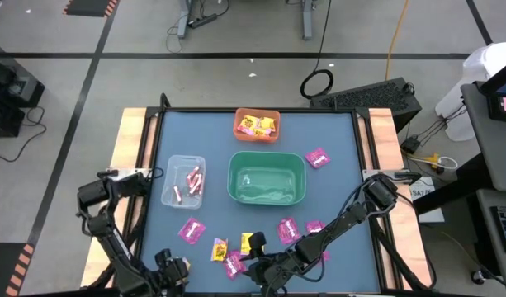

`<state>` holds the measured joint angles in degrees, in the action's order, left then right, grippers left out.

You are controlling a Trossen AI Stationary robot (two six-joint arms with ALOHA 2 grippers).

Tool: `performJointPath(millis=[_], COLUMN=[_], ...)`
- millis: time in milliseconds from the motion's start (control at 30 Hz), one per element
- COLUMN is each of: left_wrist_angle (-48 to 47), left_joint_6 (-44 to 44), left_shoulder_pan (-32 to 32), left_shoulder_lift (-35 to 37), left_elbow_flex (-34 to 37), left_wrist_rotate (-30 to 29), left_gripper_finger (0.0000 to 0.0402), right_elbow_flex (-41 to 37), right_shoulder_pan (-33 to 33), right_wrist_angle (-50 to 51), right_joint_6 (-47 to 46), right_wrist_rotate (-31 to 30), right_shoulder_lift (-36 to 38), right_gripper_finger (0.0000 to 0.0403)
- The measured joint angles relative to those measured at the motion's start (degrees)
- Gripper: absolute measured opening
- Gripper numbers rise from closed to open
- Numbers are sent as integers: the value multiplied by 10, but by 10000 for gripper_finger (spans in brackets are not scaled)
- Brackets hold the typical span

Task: Sort candy
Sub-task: Put the yellow candy into the orange bin

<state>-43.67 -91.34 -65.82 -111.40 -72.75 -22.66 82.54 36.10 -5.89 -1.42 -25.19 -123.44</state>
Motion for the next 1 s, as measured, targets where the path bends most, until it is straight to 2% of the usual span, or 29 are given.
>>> performJointPath(millis=[167,233,333,467,533,733,867,1000], left_wrist_angle=[-10,-7,-6,-10,-20,-27,-25,-15], left_joint_6=[-18,-18,-19,-11,-9,46,131,236], left_shoulder_pan=[10,10,9,9,9,10,11,19], left_shoulder_lift=[-25,-29,-30,-31,-30,-17,7,25], left_elbow_flex=[-1,-1,-1,-1,-1,-12,-39,-69], left_wrist_rotate=[4,4,-6,-17,-21,-28,-78,-127], left_gripper_finger=[215,199,145,45,14,11,4,3], right_elbow_flex=[0,0,0,0,0,0,0,0], right_shoulder_pan=[0,0,1,4,4,4,4,4], right_wrist_angle=[-1,-1,-1,0,-1,-4,-22,-85], right_joint_6=[0,0,0,3,5,13,36,78], right_wrist_rotate=[0,0,0,0,0,17,17,18], right_shoulder_lift=[0,0,0,0,0,0,0,1], right_gripper_finger=[183,183,183,183,183,183,183,183])
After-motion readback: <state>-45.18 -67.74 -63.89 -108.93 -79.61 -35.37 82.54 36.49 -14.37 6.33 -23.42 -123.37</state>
